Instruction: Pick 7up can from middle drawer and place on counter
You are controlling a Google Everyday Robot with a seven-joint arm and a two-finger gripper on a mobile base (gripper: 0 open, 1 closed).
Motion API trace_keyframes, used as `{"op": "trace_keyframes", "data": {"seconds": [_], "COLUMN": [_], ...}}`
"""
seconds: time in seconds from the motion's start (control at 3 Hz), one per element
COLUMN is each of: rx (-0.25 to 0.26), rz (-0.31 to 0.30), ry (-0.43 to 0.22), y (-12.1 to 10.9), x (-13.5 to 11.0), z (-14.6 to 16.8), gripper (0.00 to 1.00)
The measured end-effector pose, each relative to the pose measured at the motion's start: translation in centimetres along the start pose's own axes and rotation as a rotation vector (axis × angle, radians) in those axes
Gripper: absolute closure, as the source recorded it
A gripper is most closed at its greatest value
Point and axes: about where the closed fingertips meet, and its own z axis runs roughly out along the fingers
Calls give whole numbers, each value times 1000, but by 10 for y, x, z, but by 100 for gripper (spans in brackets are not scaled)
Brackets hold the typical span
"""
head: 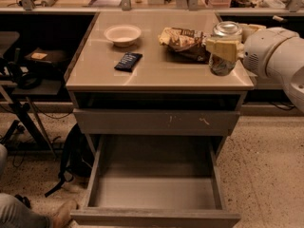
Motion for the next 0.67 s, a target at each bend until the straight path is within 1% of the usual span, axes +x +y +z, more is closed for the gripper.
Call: {"op": "trace_keyframes", "data": {"seconds": [0.33, 0.67], "rx": [-12, -27], "rz": [53, 126], "ry": [5, 10], "y": [3, 15], "x": [26, 54], "z": [47, 123], "gripper": [100, 100]}}
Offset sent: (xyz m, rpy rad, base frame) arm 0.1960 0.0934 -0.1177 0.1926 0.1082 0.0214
